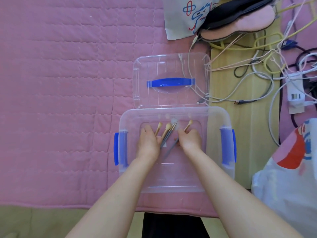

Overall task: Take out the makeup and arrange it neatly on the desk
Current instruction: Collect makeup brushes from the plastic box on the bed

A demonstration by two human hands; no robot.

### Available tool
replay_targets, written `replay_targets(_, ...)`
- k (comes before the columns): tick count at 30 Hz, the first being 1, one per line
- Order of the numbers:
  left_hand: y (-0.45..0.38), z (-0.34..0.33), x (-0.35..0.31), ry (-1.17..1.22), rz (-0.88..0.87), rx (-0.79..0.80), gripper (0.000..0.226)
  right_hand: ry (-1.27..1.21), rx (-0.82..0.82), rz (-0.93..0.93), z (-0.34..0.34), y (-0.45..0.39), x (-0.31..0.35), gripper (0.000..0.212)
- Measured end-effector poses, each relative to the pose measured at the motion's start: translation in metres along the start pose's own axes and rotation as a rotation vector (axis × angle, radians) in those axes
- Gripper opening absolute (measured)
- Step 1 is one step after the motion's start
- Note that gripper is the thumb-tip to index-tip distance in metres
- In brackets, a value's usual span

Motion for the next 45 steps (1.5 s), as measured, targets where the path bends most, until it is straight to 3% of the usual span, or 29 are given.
replay_targets(5,0.003,0.001,0.001,0.070,0.043,0.043,0.014,-0.188,0.084,-0.050,-0.017,0.008,0.004,0.012)
replay_targets(11,0.003,0.005,0.006,0.065,0.114,0.030,0.031,0.000,-0.006,0.020,-0.028,0.012,0.019,0.025)
replay_targets(19,-0.005,-0.007,0.020,-0.012,0.136,0.054,0.016,0.106,-0.073,0.033,-0.024,0.016,0.019,0.024)
replay_targets(28,-0.003,-0.023,0.008,-0.018,0.080,0.057,0.017,0.073,0.008,0.051,-0.015,0.009,0.006,0.028)
replay_targets(45,-0.008,-0.028,0.000,-0.203,-0.060,0.060,0.028,0.418,-0.129,0.057,-0.008,0.014,0.009,0.033)
Point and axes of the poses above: each hand's wrist, its own y-axis away from the middle knuckle, its own z-axis out of the back of the hand, x = y × z, the point moved 5 cm from there along -y, towards the middle knuckle, and after that the axes turned 11 degrees about y, right-handed, at the moved point
